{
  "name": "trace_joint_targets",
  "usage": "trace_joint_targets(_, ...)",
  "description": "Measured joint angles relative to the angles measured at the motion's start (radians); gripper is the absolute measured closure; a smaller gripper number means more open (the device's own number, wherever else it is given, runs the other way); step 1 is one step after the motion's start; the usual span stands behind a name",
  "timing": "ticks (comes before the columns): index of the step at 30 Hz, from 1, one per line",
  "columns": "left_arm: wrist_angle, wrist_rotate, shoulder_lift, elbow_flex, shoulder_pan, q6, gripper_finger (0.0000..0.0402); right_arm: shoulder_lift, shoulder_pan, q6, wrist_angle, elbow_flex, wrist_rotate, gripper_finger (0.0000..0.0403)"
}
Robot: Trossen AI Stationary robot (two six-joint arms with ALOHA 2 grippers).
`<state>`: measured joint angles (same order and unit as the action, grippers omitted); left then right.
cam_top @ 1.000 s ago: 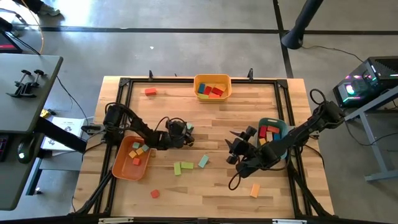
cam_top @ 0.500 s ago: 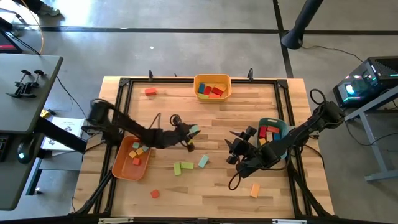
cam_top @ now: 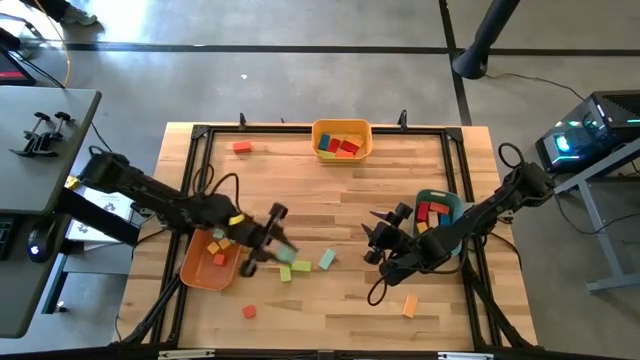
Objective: Sort blocks by size
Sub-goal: Put the light blue square block into the orange bin
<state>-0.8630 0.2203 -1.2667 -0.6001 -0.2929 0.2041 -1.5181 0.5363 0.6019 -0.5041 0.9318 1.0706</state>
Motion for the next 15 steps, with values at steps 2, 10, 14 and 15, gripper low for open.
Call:
trace_joint_targets(2, 0.04, 0.038, 0.021, 0.0, -0.022, -0.04, 0.0304, 0.0, 0.0, 0.0, 0.002, 0.0, 0.0, 0.0211)
trace_joint_targets(10, 0.632, -0.257, 0.071, -0.038, -0.132, -0.408, 0.0304, 0.0, 0.0, -0.007, 0.004, 0.0, 0.009, 0.0211)
trace_joint_targets(14, 1.099, -0.369, 0.079, -0.113, -0.205, -0.714, 0.0304, 0.0, 0.0, -0.026, 0.013, 0.0, 0.012, 0.0211)
trace_joint_targets(15, 1.199, -0.383, 0.079, -0.128, -0.225, -0.797, 0.0304, 0.0, 0.0, -0.027, 0.016, 0.0, 0.013, 0.0211)
